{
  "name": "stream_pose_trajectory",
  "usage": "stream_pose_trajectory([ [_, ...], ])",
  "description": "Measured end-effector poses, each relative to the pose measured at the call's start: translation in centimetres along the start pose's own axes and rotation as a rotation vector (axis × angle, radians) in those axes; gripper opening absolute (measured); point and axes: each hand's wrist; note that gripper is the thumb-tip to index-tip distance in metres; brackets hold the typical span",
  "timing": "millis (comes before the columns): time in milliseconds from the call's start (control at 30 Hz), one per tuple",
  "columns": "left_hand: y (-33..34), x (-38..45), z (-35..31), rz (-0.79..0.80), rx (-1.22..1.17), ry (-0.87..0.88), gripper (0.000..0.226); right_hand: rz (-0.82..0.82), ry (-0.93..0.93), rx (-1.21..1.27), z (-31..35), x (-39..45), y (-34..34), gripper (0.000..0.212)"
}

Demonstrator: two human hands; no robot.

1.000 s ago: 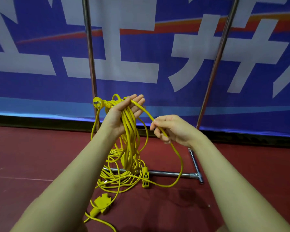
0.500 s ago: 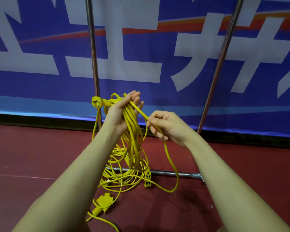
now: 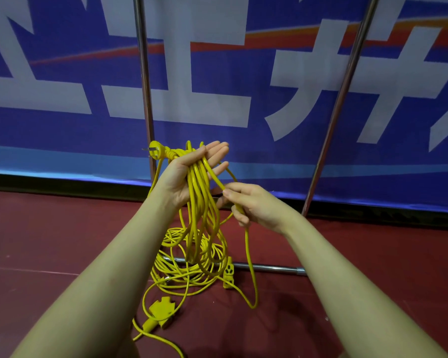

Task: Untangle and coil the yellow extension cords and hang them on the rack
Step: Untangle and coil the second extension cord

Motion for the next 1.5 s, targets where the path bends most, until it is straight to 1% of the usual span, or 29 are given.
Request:
stream_pose_trajectory([
  [67, 0.1, 0.0, 0.0, 0.014, -0.018, 0.009, 0.026, 0.011, 0.007, 0.001, 0.1, 0.0, 0.0, 0.019],
  [133, 0.2, 0.0, 0.0, 0.029, -0.024, 0.018, 0.031, 0.038, 0.016, 0.044, 0.2, -0.1, 0.1, 0.02],
  [233, 0.2, 0.0, -0.1, 0.037, -0.018, 0.003, 0.03, 0.072, 0.054, 0.127, 0.6, -0.3, 0.5, 0.021],
  [300, 0.1, -0.1, -0.1, 0.042, -0.004, -0.008, 0.03, 0.097, 0.07, 0.169, 0.5, -0.3, 0.6, 0.019],
  [400, 0.0, -0.1, 0.0, 0.053, 0.008, -0.015, 0.029, 0.079, 0.039, 0.123, 0.5, -0.4, 0.5, 0.013],
  [467, 0.1, -0.2, 0.0, 0.046, 0.052, -0.008, 0.026, 0.039, -0.003, 0.034, 0.8, -0.7, 0.5, 0.01],
  [567, 0.2, -0.2, 0.1, 0.02, 0.079, 0.009, 0.027, -0.088, -0.07, -0.05, 1.4, -0.8, 0.5, 0.005],
  [633, 0.3, -0.2, 0.0, -0.003, 0.108, 0.022, 0.026, -0.182, -0.131, -0.09, 1.4, -0.6, 0.0, 0.013],
  [700, 0.3, -0.2, 0.0, -0.008, 0.145, 0.017, 0.025, -0.255, -0.167, -0.175, 1.3, -0.4, -0.5, 0.016],
  [767, 0.2, -0.2, -0.1, -0.01, 0.169, 0.01, 0.024, -0.288, -0.177, -0.217, 1.1, -0.4, -0.7, 0.014],
  [867, 0.1, -0.2, -0.1, -0.04, 0.155, 0.009, 0.023, -0.35, -0.234, -0.217, 1.2, -0.4, -0.5, 0.018],
  [933, 0.1, -0.2, -0.1, -0.059, 0.13, 0.019, 0.023, -0.342, -0.214, -0.209, 1.4, -0.5, -0.4, 0.02],
  [1033, 0.7, -0.1, 0.3, -0.065, 0.083, 0.042, 0.023, -0.232, -0.101, -0.188, 1.3, -0.7, -0.1, 0.015],
  [1100, 1.2, 0.0, 0.6, -0.067, 0.018, 0.066, 0.023, -0.186, -0.065, -0.165, 1.2, -0.8, 0.4, 0.012],
  [1200, 1.4, 0.3, 0.6, -0.099, -0.062, 0.105, 0.023, -0.185, -0.06, -0.082, 1.6, -0.8, 0.7, 0.011],
  [1300, 1.2, 0.5, 0.7, -0.119, -0.098, 0.123, 0.021, -0.185, -0.048, -0.05, 2.1, -1.1, 0.7, 0.009],
  [1367, 1.2, 0.5, 0.9, -0.117, -0.106, 0.122, 0.022, -0.182, -0.037, -0.066, 2.1, -1.2, 0.6, 0.009],
  [1500, 1.3, 0.9, 1.0, -0.096, -0.193, 0.174, 0.035, -0.218, -0.074, -0.153, 2.0, -1.0, 0.5, 0.02],
])
Point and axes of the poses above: each hand's wrist, its own x-axis towards the middle knuckle, its own y-axis out of the palm, z = x × y, and after that the axes turned 15 degrees about x, right-handed
